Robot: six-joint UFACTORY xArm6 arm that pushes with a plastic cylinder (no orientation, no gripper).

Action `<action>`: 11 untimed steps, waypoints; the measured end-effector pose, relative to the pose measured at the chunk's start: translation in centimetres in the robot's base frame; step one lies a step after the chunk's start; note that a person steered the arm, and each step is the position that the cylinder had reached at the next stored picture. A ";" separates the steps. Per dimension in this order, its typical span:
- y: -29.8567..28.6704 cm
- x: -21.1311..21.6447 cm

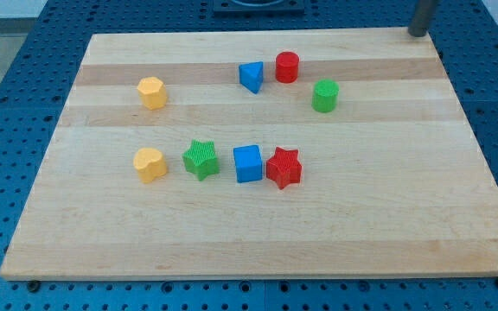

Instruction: Push the red circle into the triangle

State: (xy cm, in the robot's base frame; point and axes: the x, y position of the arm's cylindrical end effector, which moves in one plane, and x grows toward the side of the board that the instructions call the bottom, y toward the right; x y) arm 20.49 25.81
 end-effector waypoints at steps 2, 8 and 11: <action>-9.0 2.1; -20.3 9.2; -26.4 10.5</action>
